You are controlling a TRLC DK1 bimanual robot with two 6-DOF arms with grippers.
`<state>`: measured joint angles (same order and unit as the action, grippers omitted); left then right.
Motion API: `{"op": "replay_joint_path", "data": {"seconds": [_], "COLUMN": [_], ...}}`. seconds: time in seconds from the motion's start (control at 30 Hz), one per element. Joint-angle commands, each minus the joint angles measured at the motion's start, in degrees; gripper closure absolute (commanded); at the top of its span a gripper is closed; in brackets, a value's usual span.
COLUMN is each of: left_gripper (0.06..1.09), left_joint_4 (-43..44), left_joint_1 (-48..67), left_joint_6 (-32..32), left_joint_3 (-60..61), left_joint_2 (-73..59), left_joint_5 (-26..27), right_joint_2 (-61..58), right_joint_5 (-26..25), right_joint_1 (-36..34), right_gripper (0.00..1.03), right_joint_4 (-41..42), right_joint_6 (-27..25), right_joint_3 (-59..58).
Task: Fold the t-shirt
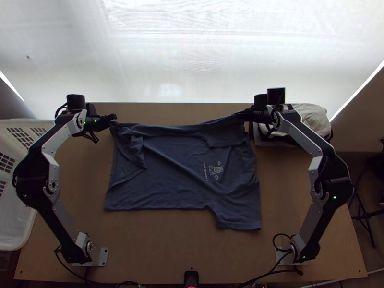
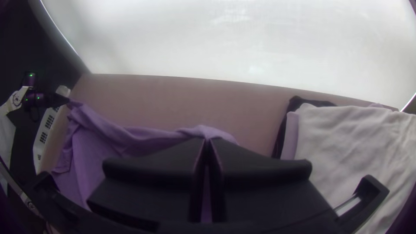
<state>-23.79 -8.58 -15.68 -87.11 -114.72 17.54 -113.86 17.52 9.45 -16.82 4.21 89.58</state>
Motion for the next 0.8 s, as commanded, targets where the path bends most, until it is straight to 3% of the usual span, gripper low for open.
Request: {"op": "replay_joint_path", "data": {"seconds": [0.0,0.77], "left_gripper": [1.05,1.05], "left_joint_4": [-1.78,-4.77], "left_joint_1": [-0.12,-2.93], "left_joint_6": [3.20,12.43], "left_joint_3": [3.70,10.56], "left_joint_2": [2.83,9.34], "left_joint_5": [-0.23,-0.05], "right_joint_2": [3.39,8.57], "right_joint_5": [-0.03,-2.23], "right_joint_1": [-0.14,-2.25], "right_gripper": [1.00,1.00], "right_joint_4": [-1.64,-8.76], "right_joint_6": [-0.78,-5.97], "right_joint_3": [-3.18,-9.51]}}
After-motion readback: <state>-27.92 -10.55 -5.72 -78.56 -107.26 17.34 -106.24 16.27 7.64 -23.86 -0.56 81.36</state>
